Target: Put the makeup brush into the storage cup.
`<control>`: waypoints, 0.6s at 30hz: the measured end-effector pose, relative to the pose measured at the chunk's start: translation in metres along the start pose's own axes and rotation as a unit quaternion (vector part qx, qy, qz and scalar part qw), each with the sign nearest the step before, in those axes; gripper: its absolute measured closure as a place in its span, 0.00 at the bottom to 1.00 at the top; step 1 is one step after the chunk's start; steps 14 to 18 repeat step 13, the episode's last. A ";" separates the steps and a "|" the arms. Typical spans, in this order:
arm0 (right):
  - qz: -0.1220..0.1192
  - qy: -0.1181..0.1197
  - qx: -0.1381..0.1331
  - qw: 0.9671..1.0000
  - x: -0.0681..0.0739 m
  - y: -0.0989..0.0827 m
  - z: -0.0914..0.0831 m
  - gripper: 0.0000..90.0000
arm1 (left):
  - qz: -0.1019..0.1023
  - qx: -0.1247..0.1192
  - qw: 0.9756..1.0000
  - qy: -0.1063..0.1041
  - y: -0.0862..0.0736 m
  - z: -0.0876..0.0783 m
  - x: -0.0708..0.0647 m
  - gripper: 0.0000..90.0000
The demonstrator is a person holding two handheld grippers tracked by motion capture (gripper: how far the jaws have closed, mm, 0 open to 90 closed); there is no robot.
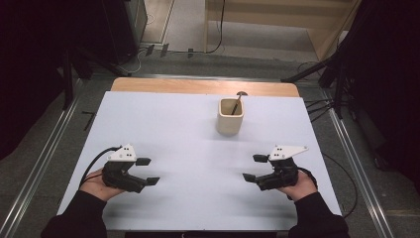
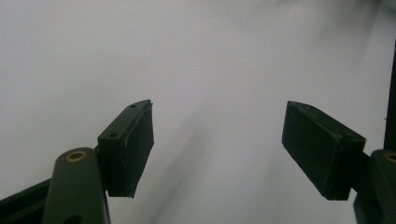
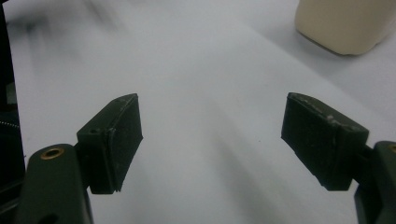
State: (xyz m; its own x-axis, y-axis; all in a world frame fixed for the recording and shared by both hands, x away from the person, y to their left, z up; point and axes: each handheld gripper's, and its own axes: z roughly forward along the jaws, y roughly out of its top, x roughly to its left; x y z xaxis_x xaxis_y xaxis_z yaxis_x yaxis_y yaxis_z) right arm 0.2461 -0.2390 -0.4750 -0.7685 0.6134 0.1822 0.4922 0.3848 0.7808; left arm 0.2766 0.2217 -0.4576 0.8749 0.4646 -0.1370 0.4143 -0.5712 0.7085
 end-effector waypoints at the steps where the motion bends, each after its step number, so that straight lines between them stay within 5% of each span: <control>1: 0.000 0.001 0.001 1.000 0.000 0.000 0.000 0.24 | 0.000 0.000 1.000 0.000 0.000 0.000 0.000 0.29; 9: 0.001 0.004 0.005 1.000 0.001 0.000 0.001 0.24 | 0.010 -0.015 1.000 0.008 0.000 0.000 -0.002 0.28; 13: 0.001 0.005 0.003 1.000 0.000 0.000 0.001 0.24 | 0.006 -0.044 0.999 0.005 -0.001 -0.002 -0.001 0.27; 18: 0.001 0.005 0.003 1.000 0.000 0.000 0.001 0.24 | 0.006 -0.044 0.999 0.005 -0.001 -0.002 -0.001 0.27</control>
